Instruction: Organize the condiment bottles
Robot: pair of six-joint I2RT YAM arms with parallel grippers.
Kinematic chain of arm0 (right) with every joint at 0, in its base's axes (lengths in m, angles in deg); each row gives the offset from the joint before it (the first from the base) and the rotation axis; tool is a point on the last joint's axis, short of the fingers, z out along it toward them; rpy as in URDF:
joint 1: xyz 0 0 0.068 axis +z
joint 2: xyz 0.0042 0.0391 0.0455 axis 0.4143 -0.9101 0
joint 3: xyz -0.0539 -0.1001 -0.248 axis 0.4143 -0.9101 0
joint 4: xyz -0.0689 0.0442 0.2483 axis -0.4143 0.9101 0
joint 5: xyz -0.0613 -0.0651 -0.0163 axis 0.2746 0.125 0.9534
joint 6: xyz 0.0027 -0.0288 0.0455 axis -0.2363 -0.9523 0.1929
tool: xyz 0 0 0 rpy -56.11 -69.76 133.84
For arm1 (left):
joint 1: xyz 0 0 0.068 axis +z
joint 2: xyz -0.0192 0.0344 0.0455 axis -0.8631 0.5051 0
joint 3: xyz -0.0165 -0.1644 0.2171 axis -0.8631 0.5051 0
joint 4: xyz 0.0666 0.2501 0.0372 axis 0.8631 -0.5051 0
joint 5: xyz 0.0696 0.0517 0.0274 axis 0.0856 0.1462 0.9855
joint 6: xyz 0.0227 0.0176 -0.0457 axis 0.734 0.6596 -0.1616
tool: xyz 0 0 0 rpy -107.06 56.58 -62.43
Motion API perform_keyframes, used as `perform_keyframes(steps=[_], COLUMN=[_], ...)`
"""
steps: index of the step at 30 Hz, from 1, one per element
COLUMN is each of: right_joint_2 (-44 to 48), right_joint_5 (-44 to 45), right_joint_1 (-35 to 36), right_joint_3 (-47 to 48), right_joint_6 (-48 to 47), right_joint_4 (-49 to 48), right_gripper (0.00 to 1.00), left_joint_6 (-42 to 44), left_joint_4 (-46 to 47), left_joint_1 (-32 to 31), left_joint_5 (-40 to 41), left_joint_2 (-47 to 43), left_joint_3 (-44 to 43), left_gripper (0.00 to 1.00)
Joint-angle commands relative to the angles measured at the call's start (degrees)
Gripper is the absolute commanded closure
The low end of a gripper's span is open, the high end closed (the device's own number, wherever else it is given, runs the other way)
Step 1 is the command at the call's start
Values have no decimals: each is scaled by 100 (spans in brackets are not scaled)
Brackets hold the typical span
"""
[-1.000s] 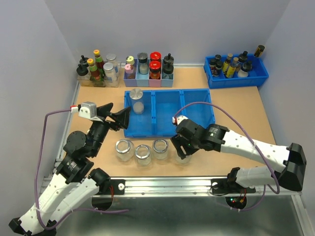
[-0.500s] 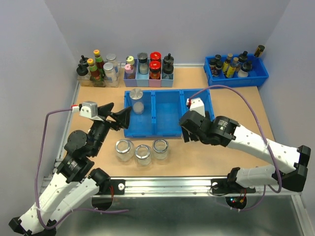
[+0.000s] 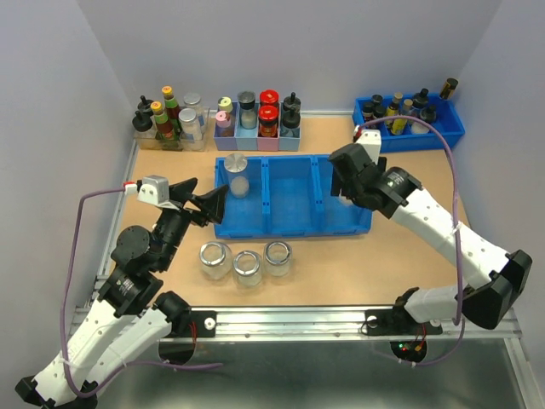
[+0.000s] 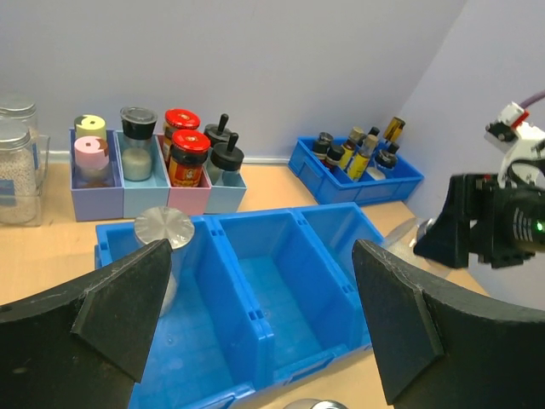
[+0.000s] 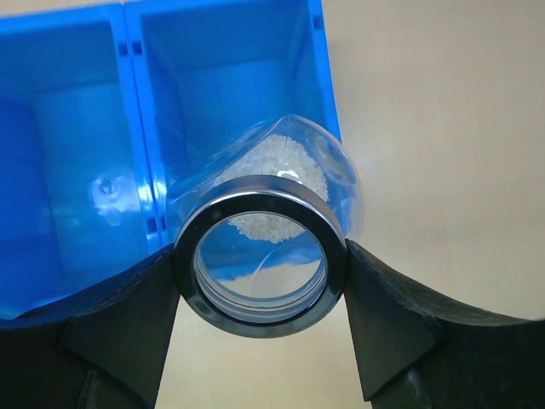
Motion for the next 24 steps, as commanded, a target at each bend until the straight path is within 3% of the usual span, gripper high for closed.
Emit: perform_keyframes(steps=[1,8,18,24], right_joint_2=[-142,-905,-1952,-2541], right_joint_5=[-398,-1154,-1788,-1692], right_joint_1=[-481,-1307,-1607,-1624], right_joint_3=[524,453,1209,1446], right_joint_6=[-348,-340,-68,3], right_joint_4=[-1068,-1780,-1983,-1983], right_gripper=[100,100,100,100], left_joint_6=[-28,-63,-98,-72], left_joint_4=[234,155,76,41], left_joint_1=[-12,-12,-12,-12], left_joint_5=[-98,-98,-89,-19], left_joint_2=[-31,-154,-348,-427], left_joint_3=[35,96,184,202], left_gripper=[1,1,1,1])
